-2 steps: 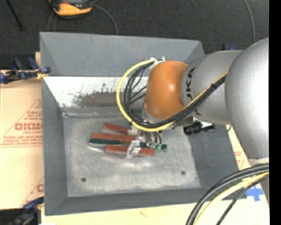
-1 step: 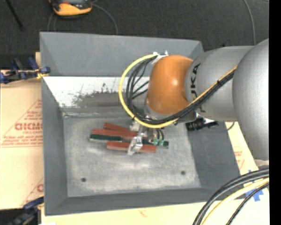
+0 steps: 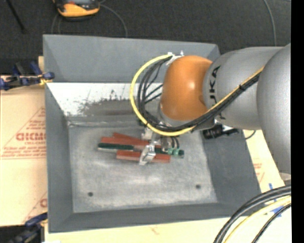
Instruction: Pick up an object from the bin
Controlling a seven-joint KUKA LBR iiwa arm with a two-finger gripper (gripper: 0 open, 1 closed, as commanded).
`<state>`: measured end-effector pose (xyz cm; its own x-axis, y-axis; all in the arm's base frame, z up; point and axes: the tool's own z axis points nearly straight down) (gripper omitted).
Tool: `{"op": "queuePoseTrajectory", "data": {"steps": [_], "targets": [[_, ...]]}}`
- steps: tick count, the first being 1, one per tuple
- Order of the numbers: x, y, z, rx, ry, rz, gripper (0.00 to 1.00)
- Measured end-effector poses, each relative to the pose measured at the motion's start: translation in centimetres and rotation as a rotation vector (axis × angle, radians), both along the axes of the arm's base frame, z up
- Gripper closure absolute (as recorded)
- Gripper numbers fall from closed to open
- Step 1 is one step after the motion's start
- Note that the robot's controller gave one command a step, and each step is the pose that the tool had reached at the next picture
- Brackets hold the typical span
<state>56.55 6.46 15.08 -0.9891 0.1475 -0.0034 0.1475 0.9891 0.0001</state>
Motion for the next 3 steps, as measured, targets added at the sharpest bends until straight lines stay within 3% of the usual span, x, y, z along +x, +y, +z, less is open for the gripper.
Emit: {"op": "queuePoseTrajectory", "data": {"steps": [3], "targets": [[0.03,-0.01,1.94,0.001,0.000,0.001,1.00]]}}
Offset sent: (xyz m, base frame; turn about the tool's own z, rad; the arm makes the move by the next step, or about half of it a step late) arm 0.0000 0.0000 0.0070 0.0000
